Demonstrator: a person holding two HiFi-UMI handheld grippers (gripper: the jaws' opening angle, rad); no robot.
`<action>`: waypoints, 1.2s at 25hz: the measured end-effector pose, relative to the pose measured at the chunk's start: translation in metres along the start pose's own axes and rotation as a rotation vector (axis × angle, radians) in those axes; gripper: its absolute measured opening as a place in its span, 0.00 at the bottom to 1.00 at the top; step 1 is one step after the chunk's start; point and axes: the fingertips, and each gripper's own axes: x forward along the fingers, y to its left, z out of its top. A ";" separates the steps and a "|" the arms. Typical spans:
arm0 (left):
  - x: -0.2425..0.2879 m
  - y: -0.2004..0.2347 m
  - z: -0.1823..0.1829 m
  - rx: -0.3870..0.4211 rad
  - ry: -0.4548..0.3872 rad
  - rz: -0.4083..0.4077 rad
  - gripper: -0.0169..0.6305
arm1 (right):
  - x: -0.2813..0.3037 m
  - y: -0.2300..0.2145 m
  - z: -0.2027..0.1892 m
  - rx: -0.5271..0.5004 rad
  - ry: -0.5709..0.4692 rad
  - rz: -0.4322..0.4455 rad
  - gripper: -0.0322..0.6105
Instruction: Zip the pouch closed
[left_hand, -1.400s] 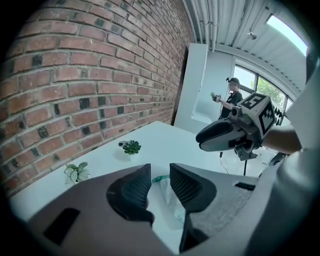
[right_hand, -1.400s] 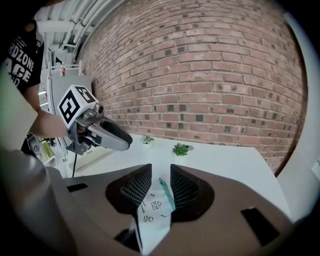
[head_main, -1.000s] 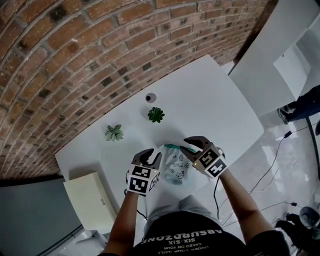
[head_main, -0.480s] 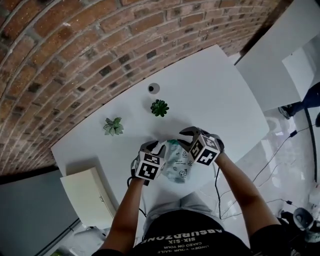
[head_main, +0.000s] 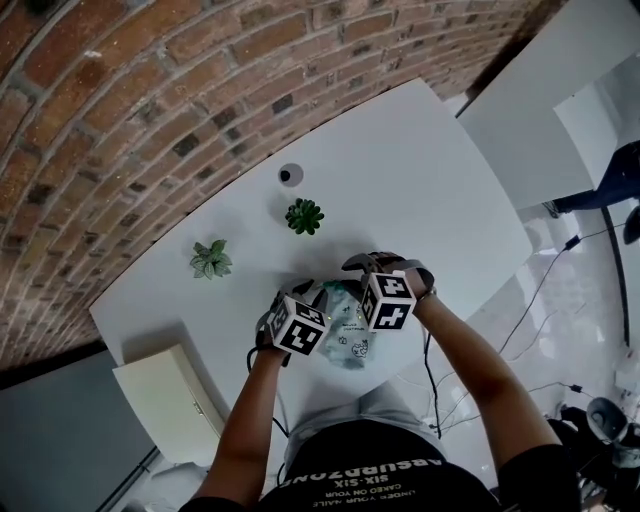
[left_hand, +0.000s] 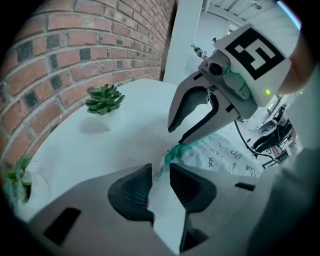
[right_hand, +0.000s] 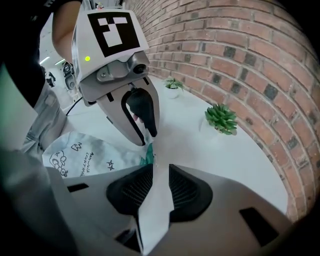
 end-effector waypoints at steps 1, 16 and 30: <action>0.002 -0.001 -0.001 0.013 0.010 -0.001 0.18 | 0.002 0.001 -0.001 -0.011 0.004 0.004 0.20; 0.003 0.002 -0.004 0.070 0.039 -0.020 0.07 | 0.010 -0.003 0.003 -0.005 0.017 0.022 0.19; 0.004 0.001 -0.007 0.173 0.064 0.006 0.06 | 0.023 0.012 0.007 -0.260 0.146 0.163 0.11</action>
